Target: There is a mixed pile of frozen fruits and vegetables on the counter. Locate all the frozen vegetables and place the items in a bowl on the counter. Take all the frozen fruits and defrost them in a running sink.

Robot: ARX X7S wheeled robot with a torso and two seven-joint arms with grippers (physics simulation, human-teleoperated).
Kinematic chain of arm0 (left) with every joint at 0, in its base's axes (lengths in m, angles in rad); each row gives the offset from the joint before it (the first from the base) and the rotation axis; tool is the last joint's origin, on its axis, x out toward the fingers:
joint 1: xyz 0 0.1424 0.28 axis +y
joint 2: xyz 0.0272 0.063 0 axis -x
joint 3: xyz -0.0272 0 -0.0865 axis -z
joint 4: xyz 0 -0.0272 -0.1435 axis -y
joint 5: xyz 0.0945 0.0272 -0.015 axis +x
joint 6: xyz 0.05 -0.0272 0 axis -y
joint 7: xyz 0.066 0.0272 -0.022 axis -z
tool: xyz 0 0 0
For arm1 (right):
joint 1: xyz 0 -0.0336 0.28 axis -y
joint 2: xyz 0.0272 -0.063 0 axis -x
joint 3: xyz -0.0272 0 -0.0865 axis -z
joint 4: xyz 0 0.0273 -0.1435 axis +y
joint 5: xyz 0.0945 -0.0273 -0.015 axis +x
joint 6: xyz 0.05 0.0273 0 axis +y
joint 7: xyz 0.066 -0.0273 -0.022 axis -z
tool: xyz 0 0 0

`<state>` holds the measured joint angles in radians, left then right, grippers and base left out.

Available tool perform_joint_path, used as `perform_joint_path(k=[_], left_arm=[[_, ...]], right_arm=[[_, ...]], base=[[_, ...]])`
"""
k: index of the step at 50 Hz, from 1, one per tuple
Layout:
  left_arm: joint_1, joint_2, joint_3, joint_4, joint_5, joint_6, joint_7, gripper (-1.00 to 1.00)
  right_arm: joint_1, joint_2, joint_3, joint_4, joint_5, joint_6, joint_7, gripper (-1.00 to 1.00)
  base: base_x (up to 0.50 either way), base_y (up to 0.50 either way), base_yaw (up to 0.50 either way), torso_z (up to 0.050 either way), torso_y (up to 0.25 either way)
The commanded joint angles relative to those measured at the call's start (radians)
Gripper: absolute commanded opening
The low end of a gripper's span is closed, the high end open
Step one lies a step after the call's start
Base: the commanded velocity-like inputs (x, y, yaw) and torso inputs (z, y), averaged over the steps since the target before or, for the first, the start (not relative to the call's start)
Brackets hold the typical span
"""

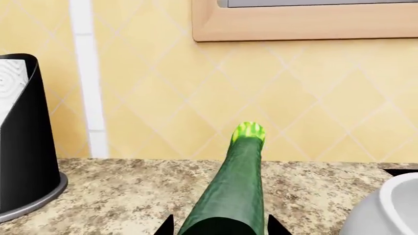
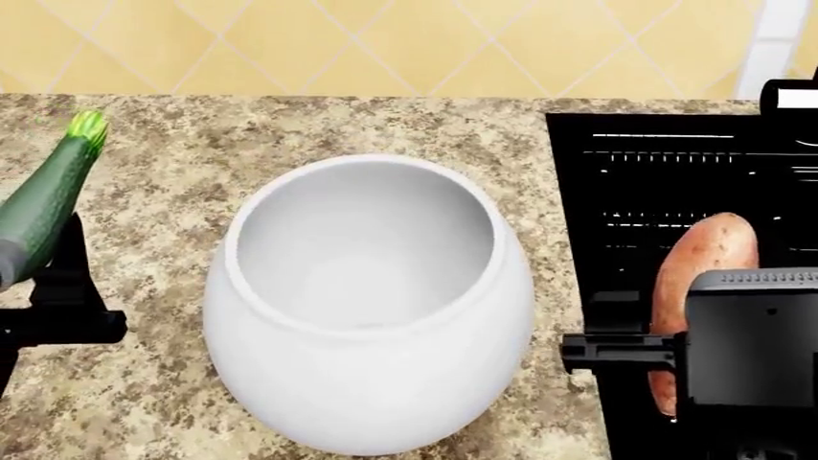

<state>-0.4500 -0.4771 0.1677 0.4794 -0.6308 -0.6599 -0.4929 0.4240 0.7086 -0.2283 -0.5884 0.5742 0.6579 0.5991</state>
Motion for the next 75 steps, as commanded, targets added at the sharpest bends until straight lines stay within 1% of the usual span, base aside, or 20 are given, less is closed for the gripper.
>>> perform_joint_path(k=[1, 5, 8, 14, 15, 17, 20, 23, 27, 29, 30, 31, 33, 38, 39, 40, 47, 54, 66, 75], left_arm=[[0.0, -0.003, 0.002, 0.006, -0.014, 0.004, -0.001, -1.0], [0.001, -0.01, -0.005, 0.02, -0.027, -0.005, -0.004, -1.0], [-0.006, -0.009, 0.008, 0.015, -0.027, -0.022, -0.006, -1.0], [-0.003, -0.012, 0.005, 0.011, -0.035, -0.023, -0.001, -1.0], [-0.004, -0.012, 0.005, 0.008, -0.036, -0.026, -0.003, -1.0], [-0.006, -0.013, 0.007, 0.011, -0.039, -0.031, -0.004, -1.0], [-0.005, -0.018, -0.001, 0.013, -0.043, -0.034, -0.008, -1.0], [-0.006, -0.015, 0.008, 0.004, -0.036, -0.029, -0.004, -1.0], [-0.005, -0.019, -0.002, 0.012, -0.047, -0.034, -0.008, -1.0], [-0.008, -0.016, 0.0, 0.01, -0.045, -0.032, -0.01, -1.0], [0.001, -0.023, -0.01, 0.017, -0.053, -0.032, -0.008, -1.0], [0.003, -0.025, -0.012, 0.018, -0.054, -0.031, -0.007, -1.0], [-0.004, -0.016, -0.002, 0.007, -0.047, -0.028, -0.006, -1.0], [0.0, -0.02, -0.006, 0.0, -0.051, -0.023, 0.0, -1.0], [0.002, -0.02, -0.006, -0.002, -0.051, -0.021, 0.002, -1.0], [0.007, -0.021, -0.009, -0.008, -0.052, -0.015, 0.006, -1.0], [0.008, -0.02, -0.013, -0.014, -0.058, -0.011, 0.01, -1.0], [0.016, -0.029, -0.026, -0.001, -0.071, -0.011, 0.009, -1.0], [0.015, -0.033, -0.026, 0.004, -0.075, -0.015, 0.005, -1.0], [0.016, -0.036, -0.028, 0.005, -0.078, -0.013, 0.004, -1.0]], right_arm=[[0.139, 0.027, -0.017, -0.039, 0.079, 0.146, -0.057, -1.0], [0.413, 0.042, -0.017, 0.011, 0.235, 0.337, -0.154, -1.0], [0.593, 0.03, -0.078, 0.068, 0.278, 0.444, -0.23, -1.0], [0.88, -0.017, -0.103, 0.224, 0.362, 0.609, -0.316, -1.0], [0.952, -0.003, -0.193, 0.246, 0.354, 0.643, -0.406, -1.0], [0.987, -0.035, -0.183, 0.323, 0.387, 0.655, -0.451, -1.0], [1.103, -0.093, -0.267, 0.517, 0.4, 0.68, -0.628, -1.0], [1.146, -0.126, -0.274, 0.598, 0.407, 0.706, -0.647, -1.0], [1.273, -0.217, -0.379, 0.848, 0.341, 0.658, -0.804, -1.0], [1.312, -0.262, -0.468, 0.957, 0.269, 0.591, -0.882, -1.0], [1.332, -0.303, -0.464, 1.054, 0.249, 0.552, -0.89, -1.0], [1.342, -0.322, -0.506, 1.087, 0.236, 0.538, -0.951, -1.0], [1.38, -0.407, -0.536, 1.276, 0.2, 0.477, -1.022, -1.0], [1.537, -0.698, -0.691, 1.893, 0.053, 0.261, -1.395, -1.0], [1.536, -0.704, -0.667, 1.896, 0.042, 0.253, -1.369, -1.0], [1.52, -0.708, -0.695, 1.887, 0.083, 0.264, -1.345, -1.0], [1.468, -0.708, -0.954, 1.827, 0.412, 0.256, -1.287, -1.0], [1.431, -0.708, -1.123, 1.82, 0.561, 0.217, -1.263, -1.0], [1.398, -0.708, -1.228, 1.829, 0.619, 0.206, -1.276, -1.0], [1.385, -0.708, -1.235, 1.821, 0.635, 0.198, -1.265, -1.0]], base=[[0.0, 0.0, 0.0, 0.0, 0.0], [0.0, 0.0, 0.0, 0.0, 0.0], [0.0, 0.0, 0.0, 0.0, 0.003], [0.0, 0.0, 0.0, 0.0, 0.0], [0.0, 0.0, 0.0, 0.0, 0.0], [0.0, 0.0, 0.0, 0.0, 0.0], [0.0, 0.0, 0.0, 0.0, 0.0], [0.0, 0.0, 0.0, 0.0, 0.0], [0.0, 0.0, 0.0, 0.0, 0.0], [0.0, 0.0, 0.0, 0.0, 0.0], [0.0, 0.0, 0.0, 0.0, 0.0], [0.0, 0.0, 0.0, 0.0, 0.0], [0.0, 0.0, 0.0, 0.0, 0.0], [0.0, 0.0, 0.0, 0.0, 0.002], [0.0, 0.0, 0.0, 0.0, 0.0], [0.0, 0.0, 0.0, 0.0, 0.0], [0.0, 0.0, 0.0, 0.0, 0.0], [0.0, 0.0, 0.0, 0.0, 0.0], [0.0, 0.0, 0.0, 0.001, 0.001], [0.0, 0.0, 0.0, 0.0, 0.0]])
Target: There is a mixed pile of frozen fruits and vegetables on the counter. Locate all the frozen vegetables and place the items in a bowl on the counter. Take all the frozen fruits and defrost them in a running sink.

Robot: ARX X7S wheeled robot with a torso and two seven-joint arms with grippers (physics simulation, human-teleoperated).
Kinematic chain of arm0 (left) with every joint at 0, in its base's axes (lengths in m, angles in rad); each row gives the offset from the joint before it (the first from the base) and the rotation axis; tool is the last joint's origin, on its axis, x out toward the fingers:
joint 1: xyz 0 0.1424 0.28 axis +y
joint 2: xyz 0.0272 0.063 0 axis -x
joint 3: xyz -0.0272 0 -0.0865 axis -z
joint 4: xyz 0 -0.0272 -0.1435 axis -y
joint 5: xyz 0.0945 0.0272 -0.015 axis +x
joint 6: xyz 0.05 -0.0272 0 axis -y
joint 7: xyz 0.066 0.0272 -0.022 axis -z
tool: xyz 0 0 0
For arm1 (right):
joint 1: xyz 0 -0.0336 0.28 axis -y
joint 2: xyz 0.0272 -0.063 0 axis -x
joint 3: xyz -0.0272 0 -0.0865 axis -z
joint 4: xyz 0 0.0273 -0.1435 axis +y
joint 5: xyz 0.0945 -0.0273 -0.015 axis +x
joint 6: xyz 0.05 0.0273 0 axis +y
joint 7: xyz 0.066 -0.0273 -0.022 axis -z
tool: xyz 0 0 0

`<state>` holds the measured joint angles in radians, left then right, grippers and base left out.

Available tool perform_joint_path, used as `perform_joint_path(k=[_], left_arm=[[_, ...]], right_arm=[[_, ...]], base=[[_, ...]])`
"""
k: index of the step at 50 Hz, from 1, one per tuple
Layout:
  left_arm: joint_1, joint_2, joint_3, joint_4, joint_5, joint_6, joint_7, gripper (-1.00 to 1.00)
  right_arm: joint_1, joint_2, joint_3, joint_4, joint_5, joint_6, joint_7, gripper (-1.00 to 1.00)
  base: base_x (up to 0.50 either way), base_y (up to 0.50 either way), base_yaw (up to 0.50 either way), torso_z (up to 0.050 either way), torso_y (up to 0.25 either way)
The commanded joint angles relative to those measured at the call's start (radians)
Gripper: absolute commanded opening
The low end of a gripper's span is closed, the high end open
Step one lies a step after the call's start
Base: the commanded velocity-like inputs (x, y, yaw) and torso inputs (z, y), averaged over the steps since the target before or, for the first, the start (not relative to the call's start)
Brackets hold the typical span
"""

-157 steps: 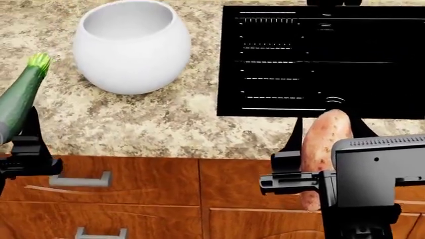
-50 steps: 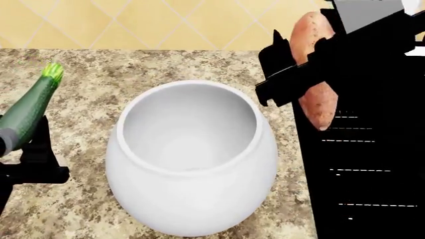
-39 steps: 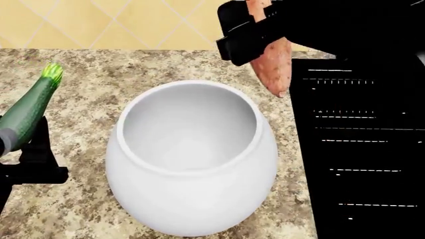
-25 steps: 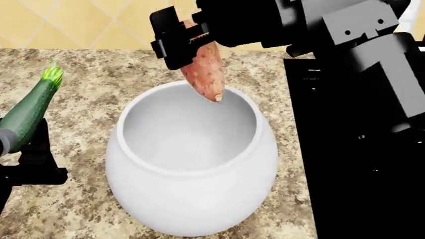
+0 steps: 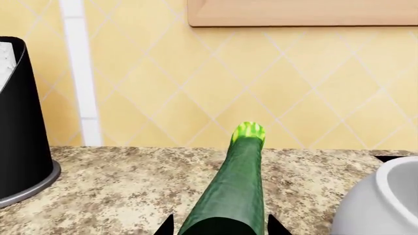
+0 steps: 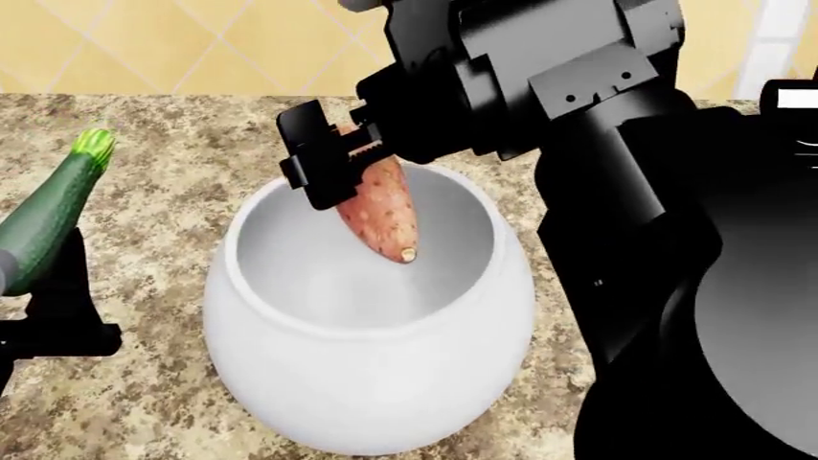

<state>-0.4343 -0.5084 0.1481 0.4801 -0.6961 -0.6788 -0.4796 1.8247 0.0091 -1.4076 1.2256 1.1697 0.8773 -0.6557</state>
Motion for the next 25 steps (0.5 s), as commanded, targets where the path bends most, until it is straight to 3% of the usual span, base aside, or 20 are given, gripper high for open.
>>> perform_joint_path(k=[1, 23, 24, 25], left_arm=[[0.001, -0.006, -0.011, 0.004, -0.013, 0.007, -0.009, -1.0], [-0.011, 0.003, 0.01, -0.014, 0.001, 0.011, -0.011, -1.0], [-0.008, -0.002, 0.009, -0.004, -0.006, 0.004, -0.012, -1.0], [-0.005, -0.005, 0.005, -0.003, -0.008, 0.005, -0.01, -1.0]], right_arm=[[-0.024, -0.009, -0.059, 0.001, 0.041, -0.022, -0.009, -1.0], [-0.049, -0.009, -0.085, -0.015, 0.044, -0.029, -0.014, -1.0], [-0.034, -0.009, -0.079, -0.011, 0.049, -0.031, -0.009, 1.0], [-0.029, -0.009, -0.076, -0.011, 0.051, -0.031, -0.01, 1.0]], base=[[0.0, 0.0, 0.0, 0.0, 0.0], [0.0, 0.0, 0.0, 0.0, 0.001], [0.0, 0.0, 0.0, 0.0, 0.0], [0.0, 0.0, 0.0, 0.0, 0.0]])
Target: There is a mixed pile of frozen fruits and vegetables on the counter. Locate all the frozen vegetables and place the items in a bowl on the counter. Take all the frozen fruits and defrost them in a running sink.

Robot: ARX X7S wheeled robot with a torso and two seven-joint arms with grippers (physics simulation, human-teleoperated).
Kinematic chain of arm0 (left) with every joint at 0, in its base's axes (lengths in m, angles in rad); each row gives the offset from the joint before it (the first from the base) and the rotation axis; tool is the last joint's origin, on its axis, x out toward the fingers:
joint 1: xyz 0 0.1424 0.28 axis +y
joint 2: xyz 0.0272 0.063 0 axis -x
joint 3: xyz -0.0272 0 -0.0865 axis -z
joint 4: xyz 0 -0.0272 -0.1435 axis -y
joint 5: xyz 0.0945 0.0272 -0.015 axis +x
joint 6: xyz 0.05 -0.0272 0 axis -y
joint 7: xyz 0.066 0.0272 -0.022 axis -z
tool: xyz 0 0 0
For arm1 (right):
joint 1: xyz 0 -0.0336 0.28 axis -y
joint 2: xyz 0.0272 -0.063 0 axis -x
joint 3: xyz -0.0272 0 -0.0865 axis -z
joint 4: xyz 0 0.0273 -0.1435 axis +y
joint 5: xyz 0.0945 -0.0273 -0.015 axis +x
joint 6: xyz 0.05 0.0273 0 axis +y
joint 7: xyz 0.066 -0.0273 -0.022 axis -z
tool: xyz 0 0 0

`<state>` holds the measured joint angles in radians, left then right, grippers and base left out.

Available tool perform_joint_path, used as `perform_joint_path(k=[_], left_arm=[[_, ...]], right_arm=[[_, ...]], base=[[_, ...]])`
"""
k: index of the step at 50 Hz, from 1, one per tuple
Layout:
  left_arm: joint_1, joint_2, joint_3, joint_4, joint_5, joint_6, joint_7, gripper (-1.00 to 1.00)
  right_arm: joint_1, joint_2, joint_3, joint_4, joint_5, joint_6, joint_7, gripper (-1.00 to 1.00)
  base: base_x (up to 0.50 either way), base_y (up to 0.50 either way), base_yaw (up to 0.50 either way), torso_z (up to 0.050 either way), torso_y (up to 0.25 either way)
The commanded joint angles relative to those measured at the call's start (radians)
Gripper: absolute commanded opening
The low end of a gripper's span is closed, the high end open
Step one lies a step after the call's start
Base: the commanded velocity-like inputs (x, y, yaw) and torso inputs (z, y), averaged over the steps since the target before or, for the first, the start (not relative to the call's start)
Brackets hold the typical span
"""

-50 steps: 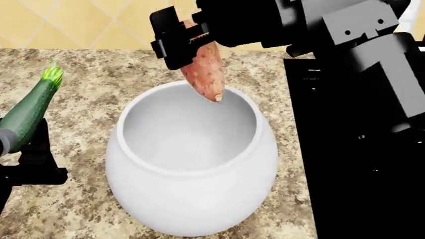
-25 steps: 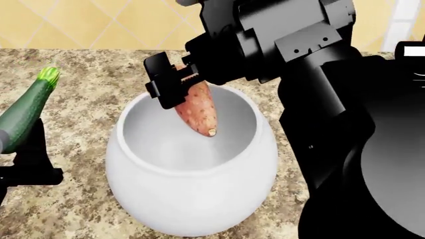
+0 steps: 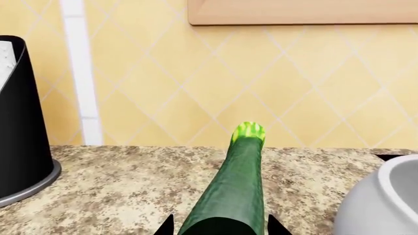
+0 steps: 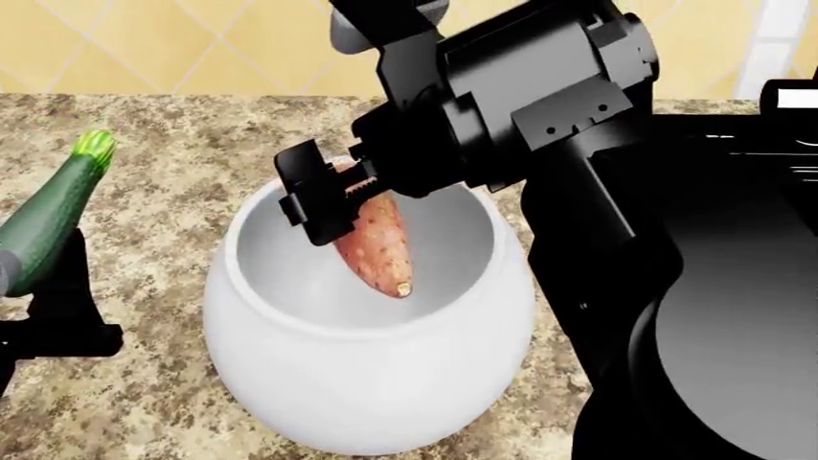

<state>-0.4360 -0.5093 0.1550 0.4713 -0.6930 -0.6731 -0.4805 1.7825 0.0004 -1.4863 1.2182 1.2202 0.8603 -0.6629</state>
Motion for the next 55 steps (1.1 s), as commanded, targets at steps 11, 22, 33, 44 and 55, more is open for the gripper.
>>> perform_joint_path(k=[11, 22, 33, 44, 55], left_arm=[[-0.004, -0.006, 0.0, 0.008, -0.014, -0.002, -0.01, -1.0], [-0.007, -0.005, 0.009, 0.006, -0.011, -0.002, -0.012, -1.0], [-0.016, -0.007, 0.028, 0.024, -0.005, -0.011, -0.017, -1.0], [-0.013, -0.009, 0.032, 0.03, -0.005, -0.006, -0.014, -1.0], [-0.033, 0.01, 0.069, 0.027, 0.02, -0.004, -0.02, -1.0]], right_arm=[[0.035, 0.001, 0.017, 0.006, 0.011, -0.026, -0.005, 1.0], [-0.008, 0.322, 0.214, -0.602, 0.147, -0.162, 0.481, 1.0], [-0.402, 0.712, 0.433, -1.299, 0.134, -0.621, 1.029, 1.0], [-0.724, 1.029, 0.467, -1.693, 0.015, -0.848, 1.459, 1.0], [-0.806, 1.108, 0.47, -1.77, -0.038, -0.916, 1.544, 1.0]], base=[[0.0, 0.0, 0.0, 0.001, 0.0], [0.0, 0.0, 0.0, 0.0, 0.0], [0.0, 0.0, 0.0, 0.0, 0.0], [0.0, 0.0, 0.0, 0.0, 0.0], [0.0, 0.0, 0.0, 0.0, 0.001]])
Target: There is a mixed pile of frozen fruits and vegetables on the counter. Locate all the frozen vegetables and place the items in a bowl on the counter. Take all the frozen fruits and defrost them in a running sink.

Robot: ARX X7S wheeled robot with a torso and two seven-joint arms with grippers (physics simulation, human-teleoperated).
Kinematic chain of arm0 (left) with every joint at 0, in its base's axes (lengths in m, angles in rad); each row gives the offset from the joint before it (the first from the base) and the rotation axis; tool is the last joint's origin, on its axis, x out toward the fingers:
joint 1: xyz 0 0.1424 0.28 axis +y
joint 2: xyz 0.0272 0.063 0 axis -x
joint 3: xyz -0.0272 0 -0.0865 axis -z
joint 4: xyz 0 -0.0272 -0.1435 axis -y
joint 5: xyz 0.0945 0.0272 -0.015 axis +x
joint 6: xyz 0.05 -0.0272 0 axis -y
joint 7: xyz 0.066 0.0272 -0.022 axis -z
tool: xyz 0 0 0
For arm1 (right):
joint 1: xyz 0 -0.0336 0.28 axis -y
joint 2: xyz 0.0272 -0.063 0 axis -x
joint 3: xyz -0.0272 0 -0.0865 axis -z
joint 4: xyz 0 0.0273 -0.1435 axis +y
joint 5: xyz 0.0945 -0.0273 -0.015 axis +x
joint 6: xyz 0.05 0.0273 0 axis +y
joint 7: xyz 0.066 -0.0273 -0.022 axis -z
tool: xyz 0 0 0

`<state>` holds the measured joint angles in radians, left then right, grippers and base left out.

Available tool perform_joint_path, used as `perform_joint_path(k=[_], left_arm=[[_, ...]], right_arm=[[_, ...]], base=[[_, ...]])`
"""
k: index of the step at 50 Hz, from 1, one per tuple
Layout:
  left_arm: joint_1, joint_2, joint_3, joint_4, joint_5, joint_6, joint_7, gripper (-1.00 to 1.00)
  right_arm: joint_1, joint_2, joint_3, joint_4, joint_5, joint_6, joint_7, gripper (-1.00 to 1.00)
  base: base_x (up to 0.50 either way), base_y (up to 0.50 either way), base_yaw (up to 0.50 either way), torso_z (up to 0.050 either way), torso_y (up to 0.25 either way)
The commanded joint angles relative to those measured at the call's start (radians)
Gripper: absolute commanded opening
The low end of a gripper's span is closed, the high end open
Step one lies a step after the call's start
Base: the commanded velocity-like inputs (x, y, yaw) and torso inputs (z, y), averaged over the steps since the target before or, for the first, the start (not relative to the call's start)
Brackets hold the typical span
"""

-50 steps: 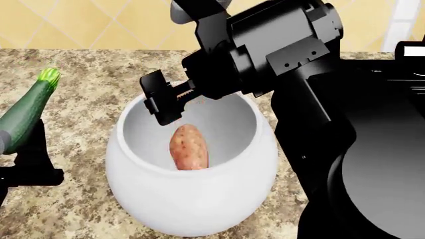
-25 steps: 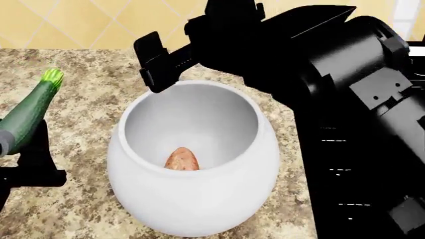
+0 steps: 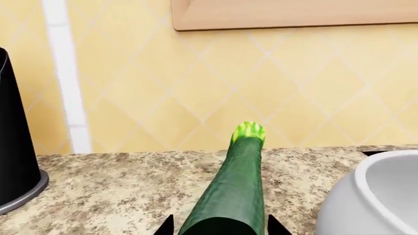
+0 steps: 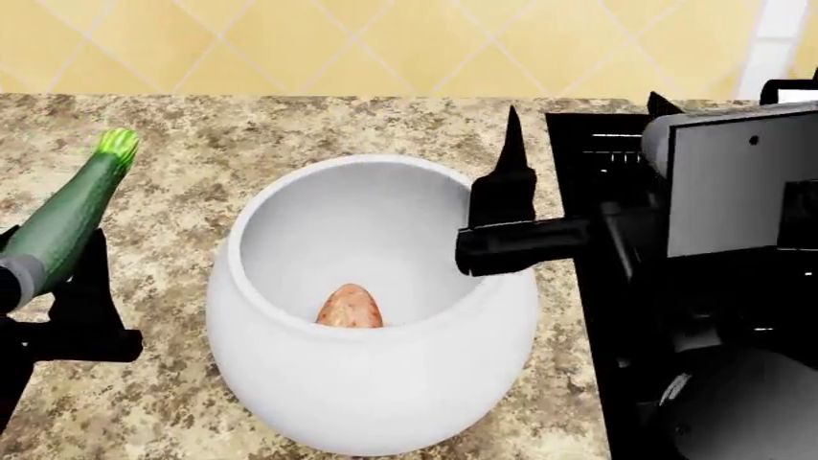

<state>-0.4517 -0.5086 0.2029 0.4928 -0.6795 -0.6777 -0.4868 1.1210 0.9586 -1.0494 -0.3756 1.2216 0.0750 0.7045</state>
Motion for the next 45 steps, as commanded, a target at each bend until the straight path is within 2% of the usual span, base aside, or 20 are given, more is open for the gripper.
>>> perform_joint_path(k=[1, 6, 11, 15, 20, 23, 34, 45], left_arm=[[-0.028, 0.012, 0.026, 0.007, 0.009, -0.006, -0.018, -1.0], [-0.088, 0.026, 0.031, 0.016, -0.017, -0.052, -0.033, -1.0], [-0.28, 0.043, 0.083, 0.032, -0.066, -0.182, -0.023, -1.0], [-0.424, 0.089, 0.13, -0.035, -0.107, -0.243, 0.035, -1.0], [-0.515, 0.133, 0.156, -0.095, -0.157, -0.265, 0.115, -1.0], [-0.573, 0.166, 0.216, -0.17, -0.139, -0.259, 0.182, -1.0], [-0.625, 0.267, 0.331, -0.324, -0.124, -0.222, 0.313, -1.0], [-0.589, 0.28, 0.39, -0.36, -0.096, -0.209, 0.323, -1.0]], right_arm=[[-0.151, 0.164, 0.034, -0.183, -0.038, -0.134, 0.185, 1.0], [-0.163, 0.201, 0.034, -0.184, -0.041, -0.12, 0.232, 1.0], [-0.177, 0.256, 0.043, -0.203, -0.03, -0.12, 0.308, 1.0], [-0.182, 0.26, 0.049, -0.197, -0.029, -0.133, 0.314, 1.0], [-0.194, 0.285, 0.052, -0.215, -0.027, -0.148, 0.327, 1.0], [-0.202, 0.277, 0.048, -0.203, -0.032, -0.151, 0.315, 1.0], [-0.219, 0.288, 0.05, -0.201, -0.034, -0.173, 0.309, 1.0], [-0.222, 0.276, 0.05, -0.198, -0.037, -0.175, 0.297, 1.0]], base=[[0.0, 0.0, 0.0, 0.0, 0.0], [0.0, 0.0, 0.0, 0.0, 0.0], [0.0, 0.0, 0.0, 0.0, 0.0], [0.0, 0.0, 0.0, 0.0, 0.0], [0.0, 0.0, 0.0, 0.0, 0.0], [0.0, 0.0, 0.0, 0.0, 0.0], [0.0, 0.0, 0.0, 0.0, 0.0], [0.0, 0.0, 0.0, 0.0, 0.001]])
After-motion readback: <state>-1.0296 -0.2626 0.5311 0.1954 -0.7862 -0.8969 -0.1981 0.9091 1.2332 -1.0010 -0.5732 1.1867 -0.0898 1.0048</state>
